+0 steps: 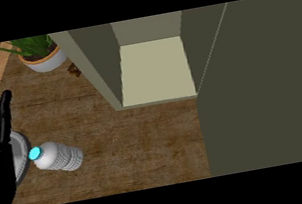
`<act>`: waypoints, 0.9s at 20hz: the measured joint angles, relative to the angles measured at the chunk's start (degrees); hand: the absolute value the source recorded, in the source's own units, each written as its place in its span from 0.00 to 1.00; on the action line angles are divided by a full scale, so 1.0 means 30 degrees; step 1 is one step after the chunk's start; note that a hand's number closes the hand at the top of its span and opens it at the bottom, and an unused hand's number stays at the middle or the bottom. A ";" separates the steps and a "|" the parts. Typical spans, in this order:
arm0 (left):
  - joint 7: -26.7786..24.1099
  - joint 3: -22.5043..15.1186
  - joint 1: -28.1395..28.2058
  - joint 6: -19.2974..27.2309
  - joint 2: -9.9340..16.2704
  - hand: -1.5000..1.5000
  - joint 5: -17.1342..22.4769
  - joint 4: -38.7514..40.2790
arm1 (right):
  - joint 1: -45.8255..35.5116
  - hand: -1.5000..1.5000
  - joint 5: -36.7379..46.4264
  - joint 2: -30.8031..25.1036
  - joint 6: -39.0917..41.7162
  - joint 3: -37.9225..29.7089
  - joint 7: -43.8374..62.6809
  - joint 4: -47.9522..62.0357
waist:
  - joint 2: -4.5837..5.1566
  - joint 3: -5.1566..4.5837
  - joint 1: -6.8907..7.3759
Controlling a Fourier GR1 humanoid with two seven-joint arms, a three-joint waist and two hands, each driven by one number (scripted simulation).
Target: Pick up the bottled water, place it into the cabinet and close the cabinet
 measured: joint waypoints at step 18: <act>0.5335 0.3020 0.4744 0.1513 -0.0775 0.00 0.2955 -0.3831 | 0.7448 0.00 -0.1730 0.0445 0.1285 0.3338 0.4080 -0.6398 | 0.0028 -0.0106 -0.0266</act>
